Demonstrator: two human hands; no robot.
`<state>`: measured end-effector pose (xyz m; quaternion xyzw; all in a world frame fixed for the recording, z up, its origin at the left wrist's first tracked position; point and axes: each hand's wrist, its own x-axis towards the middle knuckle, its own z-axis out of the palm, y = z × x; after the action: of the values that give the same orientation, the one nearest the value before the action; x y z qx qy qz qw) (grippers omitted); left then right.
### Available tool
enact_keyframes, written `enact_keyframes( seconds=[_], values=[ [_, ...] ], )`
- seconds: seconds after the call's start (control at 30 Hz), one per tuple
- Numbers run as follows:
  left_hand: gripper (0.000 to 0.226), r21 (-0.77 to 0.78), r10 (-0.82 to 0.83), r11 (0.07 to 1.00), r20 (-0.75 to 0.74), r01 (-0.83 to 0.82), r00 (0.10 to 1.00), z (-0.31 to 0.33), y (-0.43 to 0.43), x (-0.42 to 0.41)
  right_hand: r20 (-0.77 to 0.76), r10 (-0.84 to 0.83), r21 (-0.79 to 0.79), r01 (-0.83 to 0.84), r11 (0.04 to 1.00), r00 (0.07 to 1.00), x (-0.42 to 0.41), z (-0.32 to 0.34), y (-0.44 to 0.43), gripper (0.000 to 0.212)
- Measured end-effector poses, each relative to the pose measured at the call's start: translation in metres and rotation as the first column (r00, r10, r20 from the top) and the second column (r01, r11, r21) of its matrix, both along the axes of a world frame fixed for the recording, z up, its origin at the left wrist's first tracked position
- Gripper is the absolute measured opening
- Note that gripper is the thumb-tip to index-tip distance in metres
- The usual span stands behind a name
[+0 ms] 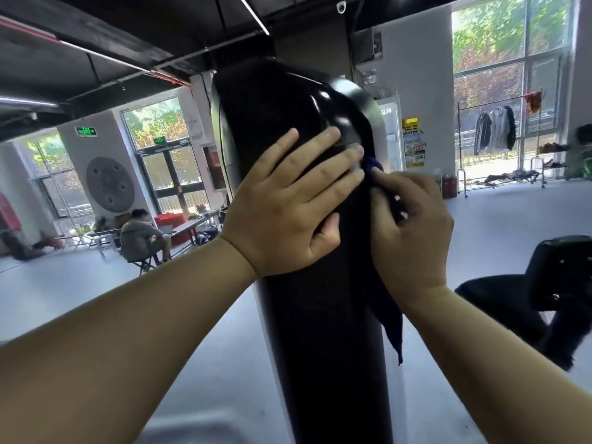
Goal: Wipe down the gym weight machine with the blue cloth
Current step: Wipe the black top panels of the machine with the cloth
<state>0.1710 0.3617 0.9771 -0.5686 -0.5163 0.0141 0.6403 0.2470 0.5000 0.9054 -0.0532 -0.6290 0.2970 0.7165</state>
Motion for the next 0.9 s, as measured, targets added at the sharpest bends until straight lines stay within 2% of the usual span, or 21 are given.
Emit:
enact_keyframes(
  seconds=[0.07, 0.17, 0.27, 0.37, 0.47, 0.6, 0.67, 0.8, 0.9],
  values=[
    [0.047, -0.029, 0.004, 1.0, -0.027, -0.005, 1.0, -0.001, 0.0, 0.0, -0.001, 0.0, 0.019, 0.0, 1.0, 1.0, -0.001, -0.029, -0.004, 0.026],
    [0.047, -0.069, 0.015, 0.997, -0.047, -0.018, 0.999, -0.002, 0.0, -0.001, 0.11, 0.006, 0.043, -0.011, 0.999, 0.994, 0.005, -0.074, -0.008, 0.03],
    [0.045, -0.136, 0.029, 0.99, -0.095, -0.042, 0.995, -0.005, 0.001, -0.002, 0.135, 0.049, 0.002, -0.049, 0.999, 0.99, 0.011, -0.064, -0.002, 0.025],
    [0.045, -0.154, 0.035, 0.987, -0.1, -0.051, 0.994, -0.005, 0.001, -0.001, 0.071, 0.044, -0.03, -0.042, 0.999, 0.996, 0.009, -0.038, -0.002, 0.022],
    [0.046, -0.152, 0.033, 0.987, -0.098, -0.047, 0.995, -0.003, 0.0, -0.001, 0.022, 0.042, -0.067, -0.04, 0.997, 0.999, 0.003, -0.054, -0.009, 0.023],
    [0.045, -0.137, -0.013, 0.991, -0.09, 0.001, 0.996, -0.004, 0.0, -0.003, 0.14, 0.062, -0.154, -0.04, 0.987, 0.988, 0.01, -0.111, -0.023, 0.024],
    [0.045, -0.138, -0.031, 0.99, -0.09, 0.018, 0.995, -0.005, 0.0, -0.004, 0.207, 0.056, -0.171, -0.02, 0.985, 0.977, 0.016, -0.111, -0.021, 0.027],
    [0.045, -0.15, -0.035, 0.989, -0.119, 0.017, 0.992, -0.003, 0.0, -0.006, 0.213, -0.037, -0.14, 0.068, 0.988, 0.976, 0.014, -0.089, -0.015, 0.024],
    [0.044, -0.172, 0.007, 0.985, -0.133, -0.03, 0.991, -0.008, 0.002, -0.005, 0.222, -0.048, -0.2, 0.094, 0.975, 0.974, 0.013, -0.121, -0.028, 0.026]
  ],
)
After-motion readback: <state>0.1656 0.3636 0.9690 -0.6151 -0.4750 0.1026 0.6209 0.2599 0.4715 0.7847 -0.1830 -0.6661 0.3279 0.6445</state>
